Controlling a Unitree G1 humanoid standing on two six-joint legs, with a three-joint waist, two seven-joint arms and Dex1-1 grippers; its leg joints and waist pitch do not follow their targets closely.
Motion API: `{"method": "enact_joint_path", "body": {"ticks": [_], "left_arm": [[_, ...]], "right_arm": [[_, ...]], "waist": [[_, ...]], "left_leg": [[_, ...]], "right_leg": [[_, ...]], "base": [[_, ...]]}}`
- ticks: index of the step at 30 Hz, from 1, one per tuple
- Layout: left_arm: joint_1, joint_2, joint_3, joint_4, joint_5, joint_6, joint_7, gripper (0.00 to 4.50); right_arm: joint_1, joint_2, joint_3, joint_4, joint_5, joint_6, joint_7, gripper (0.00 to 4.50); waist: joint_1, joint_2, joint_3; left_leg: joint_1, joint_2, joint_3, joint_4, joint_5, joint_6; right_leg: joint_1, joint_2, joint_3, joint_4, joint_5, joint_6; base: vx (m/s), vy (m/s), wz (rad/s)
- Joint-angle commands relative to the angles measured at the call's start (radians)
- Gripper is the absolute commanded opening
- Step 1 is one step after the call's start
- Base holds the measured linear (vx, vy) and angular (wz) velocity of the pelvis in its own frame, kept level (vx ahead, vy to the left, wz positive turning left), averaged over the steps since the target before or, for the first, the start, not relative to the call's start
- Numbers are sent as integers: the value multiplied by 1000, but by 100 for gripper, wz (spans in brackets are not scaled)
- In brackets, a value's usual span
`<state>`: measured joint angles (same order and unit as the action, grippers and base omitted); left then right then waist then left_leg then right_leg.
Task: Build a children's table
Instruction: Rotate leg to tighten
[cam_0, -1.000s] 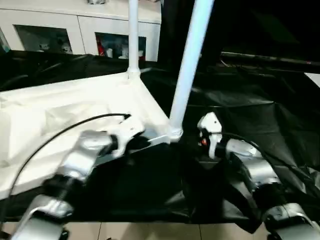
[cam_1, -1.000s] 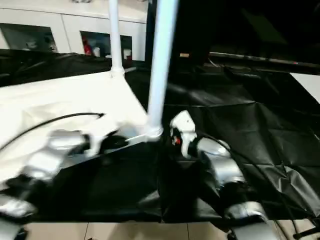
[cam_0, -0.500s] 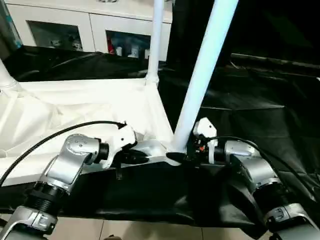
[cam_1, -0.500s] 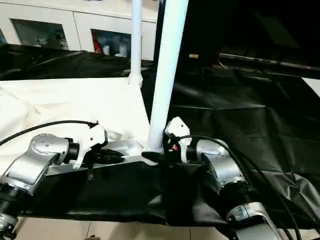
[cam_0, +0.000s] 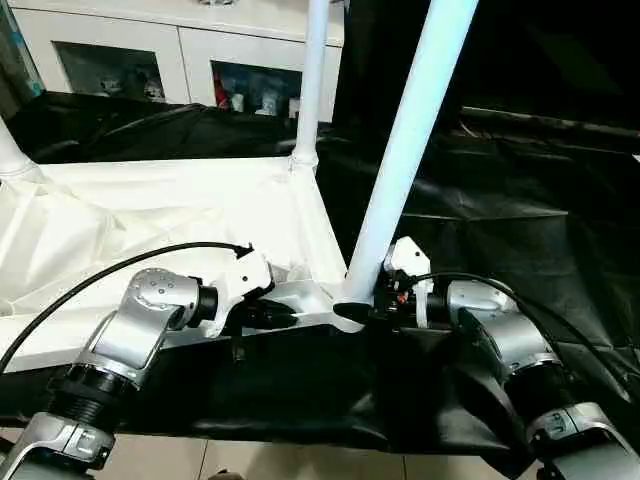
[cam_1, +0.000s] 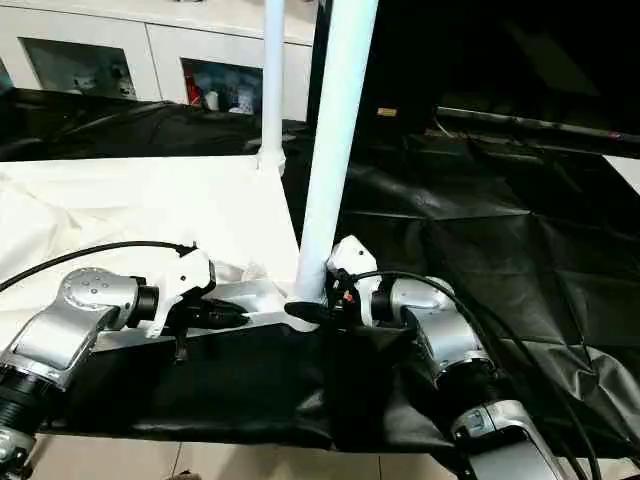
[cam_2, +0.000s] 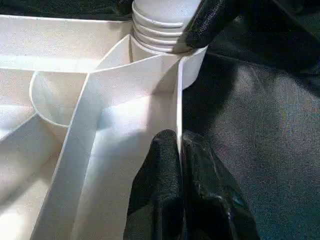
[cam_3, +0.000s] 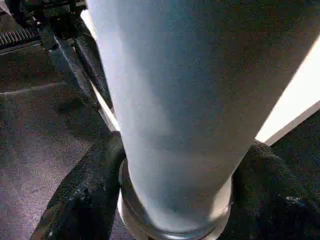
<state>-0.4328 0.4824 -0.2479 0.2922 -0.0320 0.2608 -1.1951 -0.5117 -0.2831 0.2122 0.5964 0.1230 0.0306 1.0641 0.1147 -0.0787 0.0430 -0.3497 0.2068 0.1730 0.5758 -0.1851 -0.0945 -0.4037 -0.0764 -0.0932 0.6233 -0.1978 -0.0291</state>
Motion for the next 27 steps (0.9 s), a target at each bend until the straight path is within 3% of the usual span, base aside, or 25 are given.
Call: {"method": "enact_joint_path", "body": {"ticks": [1,3,4,6,7,8,9,11,12,13,14,19,21,23,24,27], "left_arm": [[-1,-47,1,-4,-42,-4,18,0],[-16,-72,8,28,-19,-9,83,0],[-50,-124,14,93,24,-6,202,0],[-65,-147,15,121,41,1,251,0],[-109,-213,20,186,63,30,357,0],[-131,-245,25,218,69,42,405,0],[-132,-247,26,220,69,42,407,0],[-158,-281,19,259,82,53,453,0],[-171,-304,10,280,91,53,475,0],[-181,-322,1,297,101,50,486,0],[-184,-334,-13,305,111,48,480,0],[-187,-344,-33,314,129,47,448,0],[-185,-338,-32,311,128,48,443,0],[-184,-334,-31,309,126,48,441,0],[-179,-313,-24,300,120,45,432,0],[-170,-280,-19,290,121,21,411,0]], "right_arm": [[-3,13,2,42,-27,2,-41,273],[-7,35,-20,80,-30,-2,-112,272],[-20,81,-67,157,-36,1,-281,272],[-26,101,-88,189,-38,6,-361,272],[-37,154,-137,230,-34,36,-544,272],[-44,180,-159,242,-30,58,-629,272],[-44,181,-159,243,-30,59,-632,272],[-54,212,-169,254,-32,69,-703,272],[-63,234,-170,263,-42,73,-757,272],[-75,256,-171,279,-52,70,-804,272],[-88,276,-171,292,-58,67,-832,272],[-118,321,-136,312,-84,4,-794,272],[-117,320,-139,305,-76,-4,-777,328],[-116,320,-142,301,-69,-9,-765,344],[-118,309,-155,292,-42,-6,-720,351],[-115,279,-151,272,-30,-3,-632,370]], "waist": [[-3,0,-52],[-7,0,-47],[-8,-1,-45],[-11,-1,-45],[-11,-2,-46],[-14,0,-44],[-12,1,-44],[-11,-1,-49],[-12,-2,-48],[-12,9,-50],[-12,4,-52],[-15,9,-51],[-15,9,-51],[-16,9,-52],[-14,3,-53],[-17,5,-52]], "left_leg": [[1,29,-2,-62,-137,37],[1,30,-1,-65,-158,30],[2,28,-3,-66,-189,17],[5,28,-7,-69,-215,-12],[5,29,-8,-69,-215,-17],[10,28,-6,-69,-225,-21],[15,27,-6,-69,-235,-23],[7,27,-9,-68,-227,-18],[5,25,-7,-68,-227,-13],[6,26,-8,-69,-225,-14],[3,25,-8,-68,-211,-17],[2,26,-7,-69,-224,-7],[3,26,-7,-69,-235,-6],[2,27,-7,-69,-234,-4],[0,27,-7,-69,-223,1],[-1,28,-7,-70,-226,6]], "right_leg": [[55,-71,61,-73,-178,-163],[52,-72,61,-80,-227,-155],[52,-75,60,-88,-298,-140],[49,-78,60,-95,-383,-112],[49,-79,59,-96,-394,-104],[39,-77,62,-99,-403,-98],[37,-77,62,-102,-415,-95],[47,-79,61,-97,-387,-83],[44,-77,61,-99,-381,-79],[42,-77,61,-99,-373,-78],[45,-77,61,-95,-348,-79],[46,-76,61,-93,-303,-90],[45,-76,61,-94,-316,-89],[46,-77,61,-94,-317,-90],[48,-77,61,-91,-306,-92],[48,-77,61,-92,-303,-99]], "base": [[0,0,0],[0,0,0],[0,0,0],[0,0,0],[0,0,0],[0,0,0],[0,0,0],[0,0,0],[0,0,0],[0,0,0],[0,0,0],[0,0,0],[0,0,0],[0,0,0],[0,0,0],[0,0,0]]}}
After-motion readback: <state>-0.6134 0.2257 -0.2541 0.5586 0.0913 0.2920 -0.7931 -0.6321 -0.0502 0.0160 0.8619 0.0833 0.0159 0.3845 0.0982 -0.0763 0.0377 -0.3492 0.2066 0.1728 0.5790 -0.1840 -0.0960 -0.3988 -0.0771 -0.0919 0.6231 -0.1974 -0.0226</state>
